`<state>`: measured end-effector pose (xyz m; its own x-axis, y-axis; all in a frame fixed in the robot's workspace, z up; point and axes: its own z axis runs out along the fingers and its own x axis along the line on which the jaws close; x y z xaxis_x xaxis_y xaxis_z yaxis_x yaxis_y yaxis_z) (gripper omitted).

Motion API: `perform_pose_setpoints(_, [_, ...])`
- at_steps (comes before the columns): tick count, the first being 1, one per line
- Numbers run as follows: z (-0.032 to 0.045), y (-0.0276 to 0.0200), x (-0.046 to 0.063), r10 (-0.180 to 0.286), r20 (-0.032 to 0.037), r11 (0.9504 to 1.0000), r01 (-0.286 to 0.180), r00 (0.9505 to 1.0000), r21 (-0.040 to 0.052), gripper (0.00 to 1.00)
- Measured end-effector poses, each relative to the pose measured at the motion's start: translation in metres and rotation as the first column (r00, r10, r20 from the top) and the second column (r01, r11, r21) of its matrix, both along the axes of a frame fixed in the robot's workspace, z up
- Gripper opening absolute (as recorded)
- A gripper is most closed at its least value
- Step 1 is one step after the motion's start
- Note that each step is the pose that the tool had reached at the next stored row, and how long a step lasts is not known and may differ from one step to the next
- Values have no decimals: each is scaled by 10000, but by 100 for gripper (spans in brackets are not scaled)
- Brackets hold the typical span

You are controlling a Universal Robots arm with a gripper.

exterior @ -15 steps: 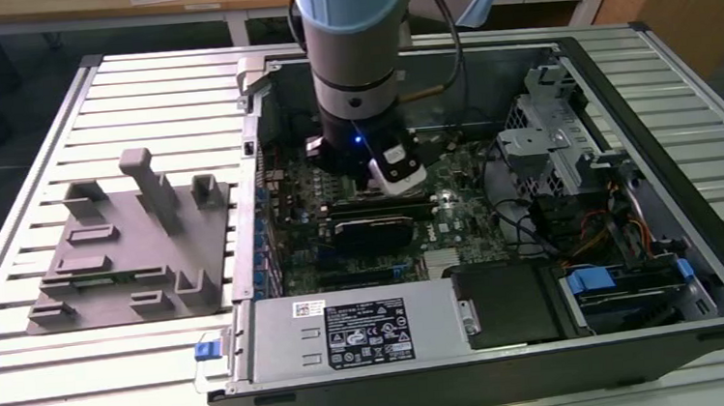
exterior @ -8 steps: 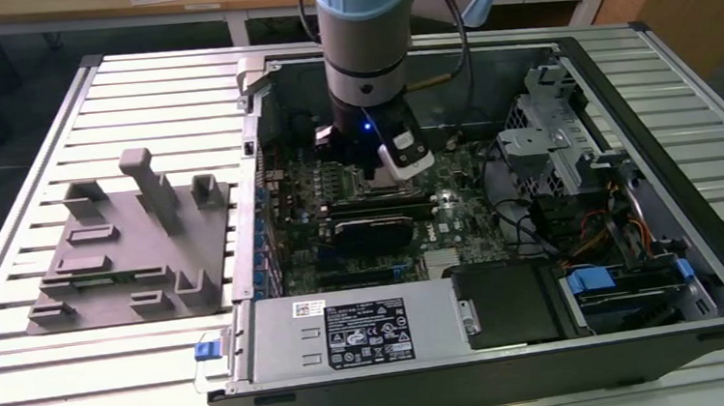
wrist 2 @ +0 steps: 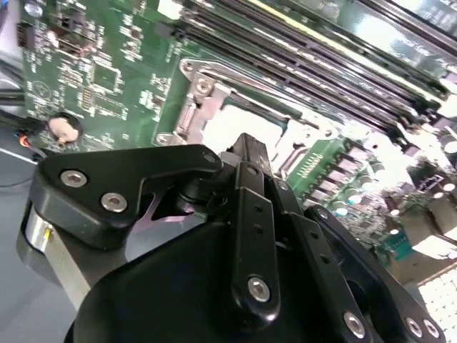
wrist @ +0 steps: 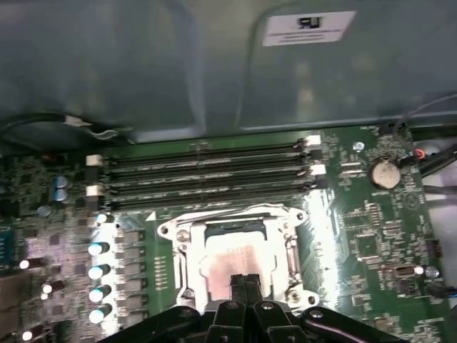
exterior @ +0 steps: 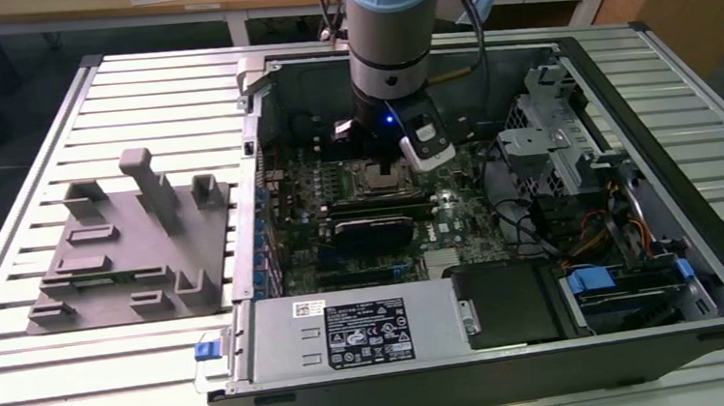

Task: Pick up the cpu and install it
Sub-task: 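Install the second cpu locking lever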

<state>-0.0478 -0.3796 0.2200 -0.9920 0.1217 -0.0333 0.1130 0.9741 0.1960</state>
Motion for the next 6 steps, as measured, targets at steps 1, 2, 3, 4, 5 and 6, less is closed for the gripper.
perform_pose_setpoints(1, [0,1,0,0,0,10000,0,10000,-1,11])
perform_pose_setpoints(2, [0,0,0,-1,1,10000,1,10000,-3,11])
perform_pose_setpoints(3, [0,1,0,-1,0,10000,1,10000,-5,11])
perform_pose_setpoints(4, [0,1,0,0,0,10000,0,10000,-6,11])
perform_pose_setpoints(5, [0,1,0,-1,0,10000,1,10000,-6,11])
perform_pose_setpoints(6, [0,1,0,0,0,10000,0,10000,-6,11])
